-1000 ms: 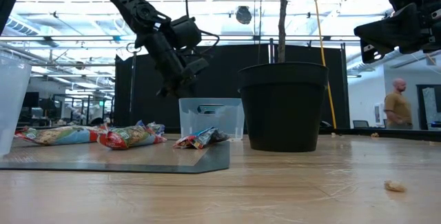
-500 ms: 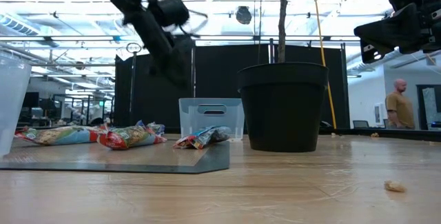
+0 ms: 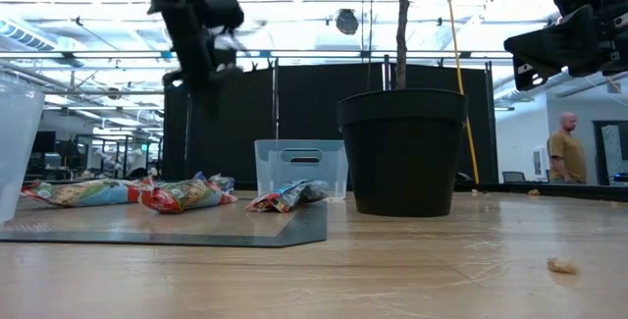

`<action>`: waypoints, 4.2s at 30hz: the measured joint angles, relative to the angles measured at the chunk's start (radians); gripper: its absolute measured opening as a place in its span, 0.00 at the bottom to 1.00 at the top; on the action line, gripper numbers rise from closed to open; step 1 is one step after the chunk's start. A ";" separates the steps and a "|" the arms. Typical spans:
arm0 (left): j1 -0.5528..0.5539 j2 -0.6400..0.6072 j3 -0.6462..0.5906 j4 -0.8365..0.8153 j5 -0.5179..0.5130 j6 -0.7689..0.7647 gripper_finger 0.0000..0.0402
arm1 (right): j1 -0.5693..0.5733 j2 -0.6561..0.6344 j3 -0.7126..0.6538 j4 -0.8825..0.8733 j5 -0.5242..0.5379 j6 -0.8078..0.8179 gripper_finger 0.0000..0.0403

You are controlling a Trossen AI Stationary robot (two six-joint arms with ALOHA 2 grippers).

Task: Pick and place Granola Bars by type
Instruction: Put the top blue granola bar into the top transparent bin

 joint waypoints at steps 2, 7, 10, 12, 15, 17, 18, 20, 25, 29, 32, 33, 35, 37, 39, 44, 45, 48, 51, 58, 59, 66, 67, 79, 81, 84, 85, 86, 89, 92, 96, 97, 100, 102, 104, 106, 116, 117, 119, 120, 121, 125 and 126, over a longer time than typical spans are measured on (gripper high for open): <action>0.055 0.016 -0.012 -0.032 -0.003 -0.014 0.05 | 0.000 0.000 0.000 0.000 0.000 0.000 0.00; 0.187 0.075 -0.065 0.031 0.178 -0.025 0.22 | 0.000 0.000 0.000 0.000 0.000 0.000 0.00; 0.252 0.118 -0.094 0.103 0.302 -0.018 0.35 | 0.000 0.000 0.000 0.000 0.000 0.000 0.00; 0.283 0.149 -0.110 0.134 0.325 -0.014 0.42 | 0.000 0.000 0.000 0.000 0.000 0.000 0.00; 0.305 0.174 -0.121 0.182 0.322 -0.005 0.51 | 0.000 0.000 0.000 0.000 0.000 0.000 0.00; 0.306 0.169 -0.120 0.209 0.316 -0.004 0.55 | 0.000 0.000 0.000 0.000 0.000 0.000 0.00; 0.306 0.168 -0.119 0.230 0.315 -0.002 0.57 | 0.000 0.000 0.000 0.000 0.000 0.000 0.00; 0.306 0.164 -0.119 0.244 0.325 -0.006 0.59 | 0.000 0.000 0.000 0.000 0.000 0.000 0.00; 0.307 0.162 -0.119 0.247 0.419 -0.085 0.59 | 0.000 0.000 0.000 0.000 0.000 0.000 0.00; 0.296 0.162 -0.119 0.245 0.477 -0.102 0.57 | 0.000 0.000 0.000 0.000 0.000 0.000 0.00; 0.285 0.162 -0.119 0.242 0.470 -0.125 0.56 | 0.000 0.000 0.000 0.000 0.000 0.000 0.00; 0.283 0.162 -0.119 0.239 0.470 -0.139 0.55 | 0.000 0.000 0.000 0.000 0.000 0.000 0.00; 0.274 0.163 -0.119 0.233 0.465 -0.169 0.54 | 0.000 0.000 0.000 0.000 0.000 0.000 0.00; 0.264 0.163 -0.119 0.219 0.441 -0.200 0.53 | 0.000 0.000 0.000 0.000 0.000 0.000 0.00; 0.252 0.163 -0.119 0.203 0.435 -0.227 0.51 | 0.000 0.000 0.000 0.000 0.000 0.000 0.00; 0.208 0.163 -0.119 0.201 0.443 -0.268 0.48 | 0.000 0.000 0.000 0.000 0.000 0.000 0.00; 0.196 0.163 -0.119 0.202 0.449 -0.268 0.48 | 0.000 0.000 0.000 0.000 0.000 0.000 0.00; 0.158 0.163 -0.119 0.210 0.477 -0.265 0.48 | 0.000 0.000 0.000 0.000 0.000 0.000 0.00; 0.131 0.163 -0.119 0.210 0.480 -0.264 0.48 | 0.000 0.000 0.000 0.000 0.000 0.000 0.00; 0.115 0.164 -0.101 0.176 0.506 -0.280 0.50 | 0.000 0.000 0.000 0.000 0.000 0.000 0.00; 0.115 0.164 -0.084 0.151 0.505 -0.280 0.50 | 0.000 0.000 0.000 0.000 0.000 0.000 0.00; 0.133 0.179 0.143 -0.092 0.427 -0.241 0.49 | 0.000 0.000 0.000 0.000 0.000 0.000 0.00; 0.138 0.193 0.188 -0.132 0.406 -0.235 0.49 | 0.000 0.000 0.000 0.000 0.000 0.000 0.00; 0.158 0.528 0.509 -0.444 0.338 -0.182 0.49 | 0.000 0.000 0.000 0.000 0.000 0.000 0.00; 0.158 0.565 0.510 -0.439 0.339 -0.182 0.49 | 0.000 0.000 0.000 0.000 0.000 0.000 0.00; 0.169 0.606 0.509 -0.442 0.340 -0.186 0.49 | 0.000 0.000 0.000 0.000 0.000 0.000 0.00; 0.173 0.613 0.509 -0.442 0.340 -0.190 0.49 | 0.000 0.000 0.000 0.000 0.000 0.000 0.00; 0.179 0.620 0.509 -0.441 0.337 -0.198 0.49 | 0.000 0.000 0.000 0.000 0.000 0.000 0.00; 0.190 0.625 0.510 -0.439 0.326 -0.238 0.49 | 0.000 0.000 0.000 0.000 0.000 0.000 0.00; 0.199 0.623 0.511 -0.442 0.328 -0.261 0.49 | 0.000 0.000 0.000 0.000 0.000 0.000 0.00; 0.208 0.624 0.511 -0.471 0.353 -0.280 0.49 | 0.000 0.000 0.000 0.000 0.000 0.000 0.00; 0.210 0.624 0.511 -0.476 0.364 -0.285 0.49 | 0.000 0.000 0.000 0.000 0.000 0.000 0.00; 0.220 0.624 0.511 -0.496 0.395 -0.289 0.49 | 0.000 0.000 0.000 0.000 0.000 0.000 0.00; 0.223 0.624 0.511 -0.497 0.405 -0.295 0.49 | 0.000 0.000 0.000 0.000 0.000 0.000 0.00; 0.224 0.624 0.511 -0.496 0.416 -0.304 0.49 | 0.000 0.000 0.000 0.000 0.000 0.000 0.00; 0.224 0.624 0.511 -0.496 0.417 -0.308 0.49 | 0.000 0.000 0.000 0.000 0.000 0.000 0.00; 0.220 0.624 0.511 -0.498 0.416 -0.337 0.39 | 0.000 0.000 0.000 0.000 0.000 0.000 0.00; 0.220 0.624 0.511 -0.499 0.417 -0.338 0.37 | 0.000 0.000 0.000 0.000 0.000 0.000 0.00; 0.215 0.623 0.511 -0.506 0.423 -0.334 0.33 | 0.000 0.000 0.000 0.000 0.000 0.000 0.00; 0.212 0.623 0.511 -0.513 0.435 -0.326 0.32 | 0.000 0.000 0.000 0.000 0.000 0.000 0.00; 0.209 0.623 0.511 -0.521 0.451 -0.316 0.30 | 0.000 0.000 0.000 0.000 0.000 0.000 0.00; 0.194 0.623 0.511 -0.546 0.510 -0.259 0.26 | 0.000 0.000 0.000 0.000 0.000 0.000 0.00; 0.192 0.622 0.511 -0.546 0.522 -0.244 0.26 | 0.000 0.000 0.000 0.000 0.000 0.000 0.00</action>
